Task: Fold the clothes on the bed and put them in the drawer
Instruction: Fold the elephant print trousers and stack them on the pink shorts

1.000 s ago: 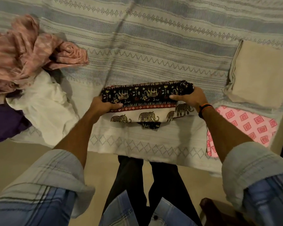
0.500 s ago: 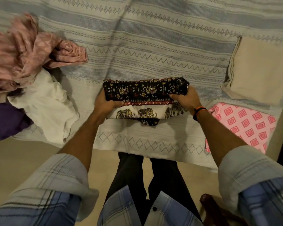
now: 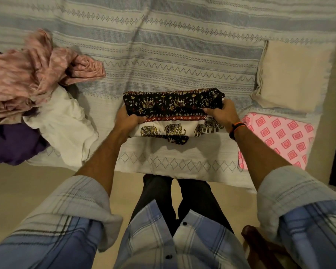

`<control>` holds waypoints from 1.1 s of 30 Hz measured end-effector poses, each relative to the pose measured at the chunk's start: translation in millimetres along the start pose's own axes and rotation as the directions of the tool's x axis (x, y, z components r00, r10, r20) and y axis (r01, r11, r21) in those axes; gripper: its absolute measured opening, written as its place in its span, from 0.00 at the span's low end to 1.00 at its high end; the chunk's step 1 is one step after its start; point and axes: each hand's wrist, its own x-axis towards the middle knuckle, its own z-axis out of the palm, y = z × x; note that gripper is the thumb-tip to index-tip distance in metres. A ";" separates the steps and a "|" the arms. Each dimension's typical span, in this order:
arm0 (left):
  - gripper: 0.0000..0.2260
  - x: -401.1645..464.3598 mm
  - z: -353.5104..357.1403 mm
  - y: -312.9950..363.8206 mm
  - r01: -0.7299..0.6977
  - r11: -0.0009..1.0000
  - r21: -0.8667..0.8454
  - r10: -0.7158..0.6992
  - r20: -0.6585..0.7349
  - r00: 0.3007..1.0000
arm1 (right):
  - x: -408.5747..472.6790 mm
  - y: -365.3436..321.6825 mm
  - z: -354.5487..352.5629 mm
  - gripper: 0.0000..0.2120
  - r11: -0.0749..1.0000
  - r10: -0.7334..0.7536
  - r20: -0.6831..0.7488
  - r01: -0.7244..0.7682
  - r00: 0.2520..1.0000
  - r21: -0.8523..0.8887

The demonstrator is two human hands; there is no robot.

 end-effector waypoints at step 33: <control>0.23 -139.9 304.8 -32.3 -0.024 0.991 0.131 -0.002 0.195 0.981 | -58.0 199.4 -293.9 0.13 0.983 0.166 -0.161 -0.151 0.973 0.104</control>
